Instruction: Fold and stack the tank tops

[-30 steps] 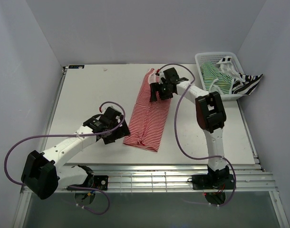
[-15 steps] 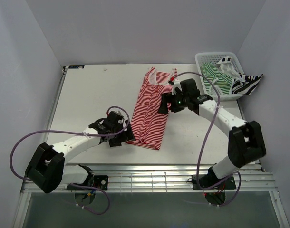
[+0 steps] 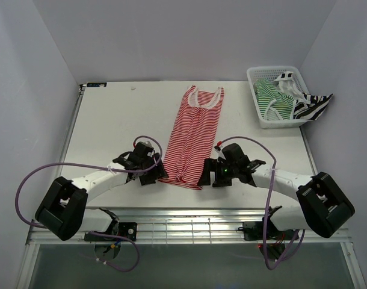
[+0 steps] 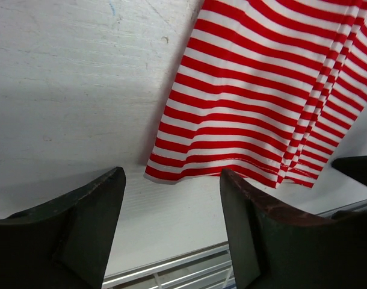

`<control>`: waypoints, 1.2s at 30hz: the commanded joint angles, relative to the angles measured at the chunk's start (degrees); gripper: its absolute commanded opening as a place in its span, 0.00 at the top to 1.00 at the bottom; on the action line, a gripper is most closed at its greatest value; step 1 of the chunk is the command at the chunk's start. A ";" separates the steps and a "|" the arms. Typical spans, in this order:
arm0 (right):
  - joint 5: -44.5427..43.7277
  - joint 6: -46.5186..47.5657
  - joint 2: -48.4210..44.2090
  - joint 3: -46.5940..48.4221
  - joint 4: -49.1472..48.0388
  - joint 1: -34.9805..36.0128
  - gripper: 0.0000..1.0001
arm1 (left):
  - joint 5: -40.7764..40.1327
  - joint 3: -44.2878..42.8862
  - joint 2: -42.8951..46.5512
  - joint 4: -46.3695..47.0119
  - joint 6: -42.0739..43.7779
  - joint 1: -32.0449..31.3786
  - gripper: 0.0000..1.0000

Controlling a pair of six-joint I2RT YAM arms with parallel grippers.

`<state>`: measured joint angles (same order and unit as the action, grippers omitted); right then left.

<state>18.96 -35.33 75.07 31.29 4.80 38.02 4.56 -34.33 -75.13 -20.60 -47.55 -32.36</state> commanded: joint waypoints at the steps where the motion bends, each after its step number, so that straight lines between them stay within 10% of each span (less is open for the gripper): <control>1: -1.12 -5.88 1.56 -0.36 -6.82 1.35 0.08 | 0.28 1.37 -1.85 2.23 0.79 0.54 0.30; 6: -2.43 -10.45 4.73 0.35 -8.31 4.43 0.01 | -0.86 0.58 -4.14 2.41 1.23 0.72 0.50; 14: -7.00 -15.29 8.52 0.35 -4.89 5.66 0.32 | -0.25 1.37 -4.58 3.20 0.70 0.81 1.00; 21: -10.17 -16.17 7.20 -1.40 -2.42 5.75 0.92 | 0.54 3.39 0.07 2.41 0.97 0.81 1.00; 36: -9.64 -15.91 -3.95 -0.36 3.80 10.94 0.92 | 6.44 3.58 17.91 -4.18 -4.65 -0.16 1.00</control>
<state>11.64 -50.81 74.41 29.47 4.56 48.64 10.63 -27.57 -59.94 -22.92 -50.04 -32.12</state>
